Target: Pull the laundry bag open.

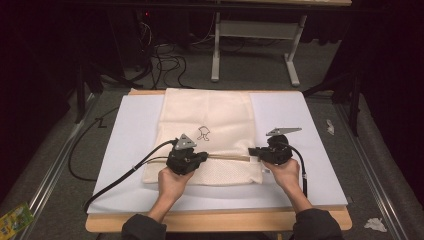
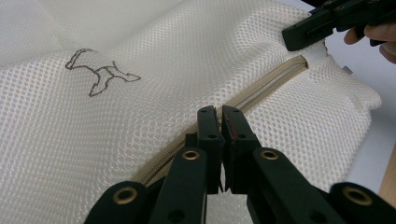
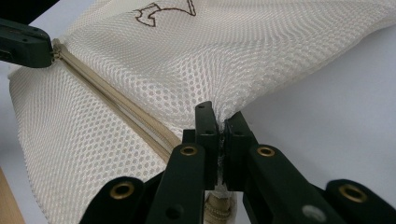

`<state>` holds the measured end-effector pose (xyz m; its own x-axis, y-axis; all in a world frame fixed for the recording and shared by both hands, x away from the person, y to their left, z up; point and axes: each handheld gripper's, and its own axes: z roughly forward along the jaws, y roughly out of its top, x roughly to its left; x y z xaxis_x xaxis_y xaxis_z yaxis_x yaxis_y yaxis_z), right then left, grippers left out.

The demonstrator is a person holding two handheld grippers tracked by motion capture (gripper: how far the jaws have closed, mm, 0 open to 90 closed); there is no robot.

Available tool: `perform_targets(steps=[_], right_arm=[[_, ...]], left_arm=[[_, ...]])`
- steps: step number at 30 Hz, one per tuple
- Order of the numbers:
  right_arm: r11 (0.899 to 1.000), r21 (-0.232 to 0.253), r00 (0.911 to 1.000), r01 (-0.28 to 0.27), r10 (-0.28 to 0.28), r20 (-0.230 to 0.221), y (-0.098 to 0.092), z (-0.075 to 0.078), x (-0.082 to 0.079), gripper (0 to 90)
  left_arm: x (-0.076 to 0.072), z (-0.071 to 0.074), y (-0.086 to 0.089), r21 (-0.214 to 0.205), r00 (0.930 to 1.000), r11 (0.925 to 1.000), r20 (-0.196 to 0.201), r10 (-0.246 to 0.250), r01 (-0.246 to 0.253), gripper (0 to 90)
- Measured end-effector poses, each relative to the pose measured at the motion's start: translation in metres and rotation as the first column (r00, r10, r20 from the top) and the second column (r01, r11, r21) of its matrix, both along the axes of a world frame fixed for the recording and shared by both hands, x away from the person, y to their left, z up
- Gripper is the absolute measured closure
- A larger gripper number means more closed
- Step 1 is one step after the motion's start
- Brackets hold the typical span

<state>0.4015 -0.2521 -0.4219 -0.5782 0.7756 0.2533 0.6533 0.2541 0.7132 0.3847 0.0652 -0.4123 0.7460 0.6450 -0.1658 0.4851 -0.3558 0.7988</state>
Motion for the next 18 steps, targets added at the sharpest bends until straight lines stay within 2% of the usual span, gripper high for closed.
perform_targets(steps=[15, 18], right_arm=[[1.000, -0.006, 1.0000, 0.003, -0.003, -0.002, -0.001, 0.002, 0.000, 88.9], [1.000, -0.003, 0.9999, 0.009, -0.009, -0.007, -0.003, 0.001, 0.001, 88.8]], left_arm=[[0.000, 0.000, 0.006, 0.019, 0.9998, 0.9997, 0.011, 0.014, -0.014, 87.2], [0.001, 0.000, 0.011, 0.016, 0.9999, 0.9997, 0.000, 0.016, -0.016, 87.2]])
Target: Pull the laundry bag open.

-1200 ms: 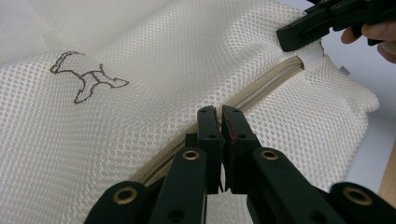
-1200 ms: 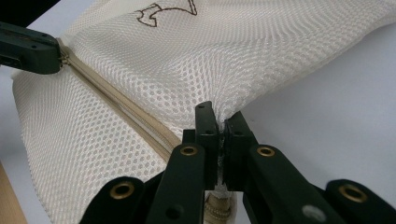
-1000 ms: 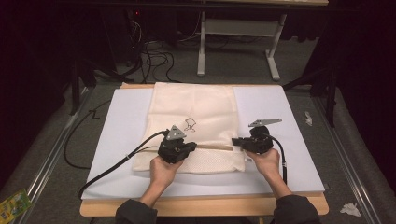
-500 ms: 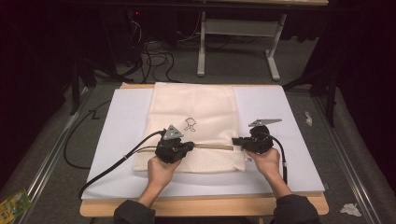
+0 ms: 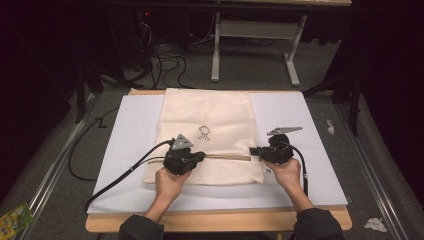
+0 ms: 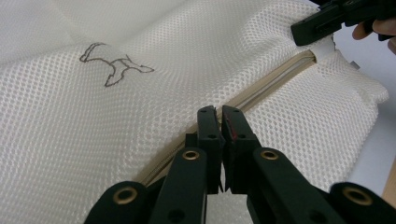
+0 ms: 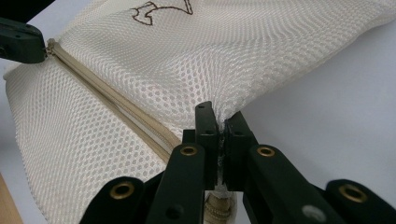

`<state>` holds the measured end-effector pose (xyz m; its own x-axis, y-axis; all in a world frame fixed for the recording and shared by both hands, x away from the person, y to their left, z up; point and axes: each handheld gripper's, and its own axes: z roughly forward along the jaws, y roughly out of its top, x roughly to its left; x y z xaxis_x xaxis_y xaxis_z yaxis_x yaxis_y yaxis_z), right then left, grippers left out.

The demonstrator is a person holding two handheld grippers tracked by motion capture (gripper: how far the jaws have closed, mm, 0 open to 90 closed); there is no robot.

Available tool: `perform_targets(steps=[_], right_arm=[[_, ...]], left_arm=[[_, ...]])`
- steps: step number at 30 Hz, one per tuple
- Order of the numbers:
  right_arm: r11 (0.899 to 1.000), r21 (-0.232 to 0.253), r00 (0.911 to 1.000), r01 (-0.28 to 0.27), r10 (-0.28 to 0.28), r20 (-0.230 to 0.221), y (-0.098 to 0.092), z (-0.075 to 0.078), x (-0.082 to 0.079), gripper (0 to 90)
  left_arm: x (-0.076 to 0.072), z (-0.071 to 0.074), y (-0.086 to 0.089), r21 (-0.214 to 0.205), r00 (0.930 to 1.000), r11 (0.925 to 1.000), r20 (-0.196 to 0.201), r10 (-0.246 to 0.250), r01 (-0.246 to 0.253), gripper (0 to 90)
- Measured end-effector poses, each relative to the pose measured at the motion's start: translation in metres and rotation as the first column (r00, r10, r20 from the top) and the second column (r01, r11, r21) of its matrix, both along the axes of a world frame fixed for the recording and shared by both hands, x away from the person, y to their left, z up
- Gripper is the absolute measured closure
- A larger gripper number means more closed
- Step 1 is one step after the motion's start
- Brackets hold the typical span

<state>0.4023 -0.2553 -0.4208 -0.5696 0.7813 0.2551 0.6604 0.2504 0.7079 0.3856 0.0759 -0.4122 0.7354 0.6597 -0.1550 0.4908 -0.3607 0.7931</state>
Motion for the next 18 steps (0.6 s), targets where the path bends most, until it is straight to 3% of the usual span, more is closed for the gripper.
perform_targets(steps=[18], right_arm=[[1.000, -0.001, 1.0000, 0.004, -0.004, 0.003, 0.000, 0.001, 0.001, 88.9]], left_arm=[[0.000, 0.001, 0.010, -0.014, 0.9998, 0.9997, -0.006, 0.019, -0.019, 87.2]])
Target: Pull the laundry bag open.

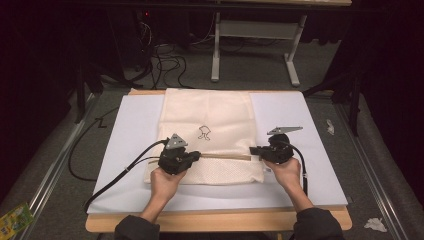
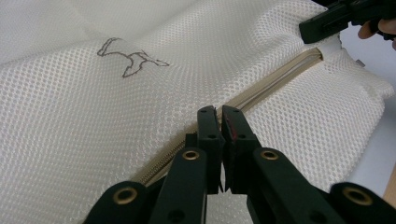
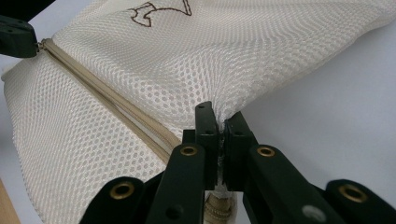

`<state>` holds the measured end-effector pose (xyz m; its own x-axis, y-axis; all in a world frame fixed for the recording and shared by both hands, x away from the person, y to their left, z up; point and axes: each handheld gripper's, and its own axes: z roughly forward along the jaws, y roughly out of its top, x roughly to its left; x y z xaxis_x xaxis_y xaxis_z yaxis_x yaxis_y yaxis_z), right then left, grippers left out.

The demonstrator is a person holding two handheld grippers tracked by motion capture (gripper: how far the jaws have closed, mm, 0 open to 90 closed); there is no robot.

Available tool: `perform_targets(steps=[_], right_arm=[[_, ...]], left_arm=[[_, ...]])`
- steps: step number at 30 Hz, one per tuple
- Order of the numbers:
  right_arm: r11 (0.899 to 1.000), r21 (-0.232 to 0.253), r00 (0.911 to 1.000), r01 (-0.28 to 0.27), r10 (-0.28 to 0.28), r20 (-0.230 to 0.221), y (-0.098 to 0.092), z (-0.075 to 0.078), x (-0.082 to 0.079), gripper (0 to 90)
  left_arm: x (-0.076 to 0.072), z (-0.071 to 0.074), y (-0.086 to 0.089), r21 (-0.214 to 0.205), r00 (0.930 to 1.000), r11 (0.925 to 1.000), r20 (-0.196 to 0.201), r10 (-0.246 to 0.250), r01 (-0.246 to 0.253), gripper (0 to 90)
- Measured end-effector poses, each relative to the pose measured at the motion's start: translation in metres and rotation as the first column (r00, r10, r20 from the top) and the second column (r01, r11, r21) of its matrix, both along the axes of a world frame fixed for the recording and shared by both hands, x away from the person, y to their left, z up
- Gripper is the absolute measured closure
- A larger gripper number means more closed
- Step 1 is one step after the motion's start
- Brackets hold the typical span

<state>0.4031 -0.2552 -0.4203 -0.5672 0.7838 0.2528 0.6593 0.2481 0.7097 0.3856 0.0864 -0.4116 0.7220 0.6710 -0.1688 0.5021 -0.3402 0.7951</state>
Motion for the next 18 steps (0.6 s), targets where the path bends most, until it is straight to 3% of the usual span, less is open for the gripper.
perform_targets(steps=[18], right_arm=[[1.000, -0.009, 1.0000, -0.004, 0.004, 0.000, 0.000, 0.000, 0.000, 88.9]], left_arm=[[0.002, 0.001, 0.012, 0.006, 0.9999, 0.9999, -0.004, 0.014, -0.014, 87.2]])
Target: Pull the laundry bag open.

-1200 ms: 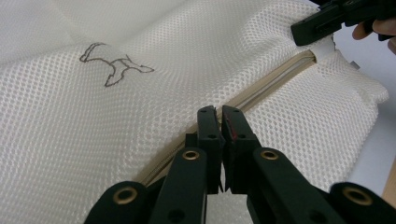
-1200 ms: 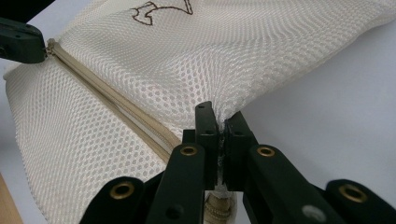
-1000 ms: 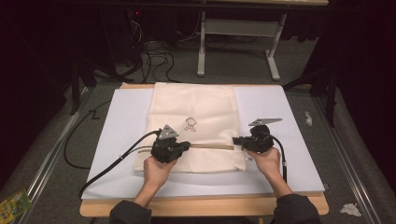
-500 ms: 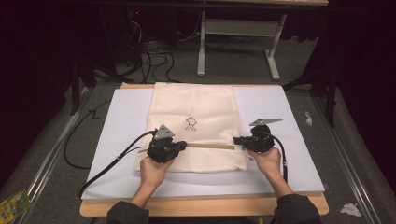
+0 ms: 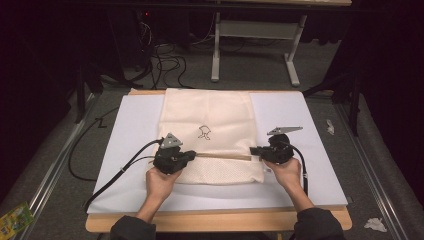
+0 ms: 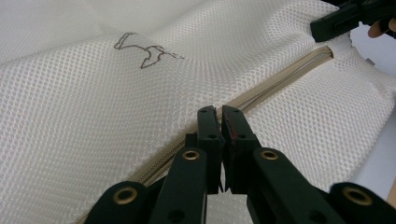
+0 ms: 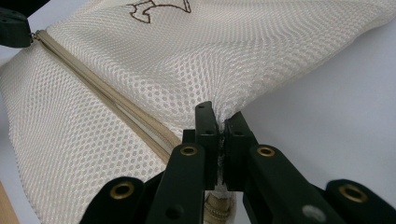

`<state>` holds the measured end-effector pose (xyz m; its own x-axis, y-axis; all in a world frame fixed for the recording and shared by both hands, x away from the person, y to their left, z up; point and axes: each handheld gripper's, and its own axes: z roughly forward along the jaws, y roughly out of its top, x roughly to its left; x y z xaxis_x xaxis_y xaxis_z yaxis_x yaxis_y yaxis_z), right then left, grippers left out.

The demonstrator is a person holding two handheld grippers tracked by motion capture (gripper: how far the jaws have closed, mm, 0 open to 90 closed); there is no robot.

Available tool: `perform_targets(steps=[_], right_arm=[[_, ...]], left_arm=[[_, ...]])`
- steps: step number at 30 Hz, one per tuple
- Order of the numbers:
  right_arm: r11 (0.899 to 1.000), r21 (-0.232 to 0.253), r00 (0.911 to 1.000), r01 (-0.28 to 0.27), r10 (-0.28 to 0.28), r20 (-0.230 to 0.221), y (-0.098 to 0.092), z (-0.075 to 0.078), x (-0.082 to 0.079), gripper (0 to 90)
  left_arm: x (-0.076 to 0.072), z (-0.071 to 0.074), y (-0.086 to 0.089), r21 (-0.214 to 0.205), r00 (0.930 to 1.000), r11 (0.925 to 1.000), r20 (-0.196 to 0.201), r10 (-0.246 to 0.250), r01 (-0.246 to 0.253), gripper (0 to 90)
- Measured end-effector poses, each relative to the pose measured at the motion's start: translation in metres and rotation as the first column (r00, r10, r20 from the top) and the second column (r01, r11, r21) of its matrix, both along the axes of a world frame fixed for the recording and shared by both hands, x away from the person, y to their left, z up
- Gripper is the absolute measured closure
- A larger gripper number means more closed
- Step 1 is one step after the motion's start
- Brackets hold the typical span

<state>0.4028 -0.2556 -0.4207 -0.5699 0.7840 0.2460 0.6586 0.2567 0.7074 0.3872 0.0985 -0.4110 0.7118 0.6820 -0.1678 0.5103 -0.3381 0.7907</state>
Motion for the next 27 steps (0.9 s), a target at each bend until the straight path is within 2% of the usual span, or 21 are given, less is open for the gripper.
perform_targets(steps=[9, 14, 23, 27], right_arm=[[1.000, -0.004, 1.0000, 0.005, -0.005, 0.002, -0.001, -0.001, 0.000, 88.9], [1.000, -0.003, 1.0000, 0.006, -0.006, -0.001, 0.000, -0.002, 0.000, 88.9], [1.000, -0.005, 1.0000, 0.005, -0.005, 0.003, -0.001, -0.001, 0.001, 88.9], [1.000, -0.003, 1.0000, 0.008, -0.008, 0.000, -0.002, -0.001, 0.001, 88.9]], left_arm=[[-0.001, 0.001, 0.010, 0.001, 0.9997, 0.9997, 0.003, 0.022, -0.022, 87.2], [-0.001, 0.001, 0.013, -0.019, 0.9993, 0.9991, 0.003, 0.037, -0.037, 87.2], [-0.001, 0.004, 0.018, -0.016, 0.9988, 0.9988, 0.017, 0.047, -0.047, 87.2], [-0.001, 0.005, 0.023, -0.029, 0.9980, 0.9978, 0.016, 0.061, -0.060, 87.2]])
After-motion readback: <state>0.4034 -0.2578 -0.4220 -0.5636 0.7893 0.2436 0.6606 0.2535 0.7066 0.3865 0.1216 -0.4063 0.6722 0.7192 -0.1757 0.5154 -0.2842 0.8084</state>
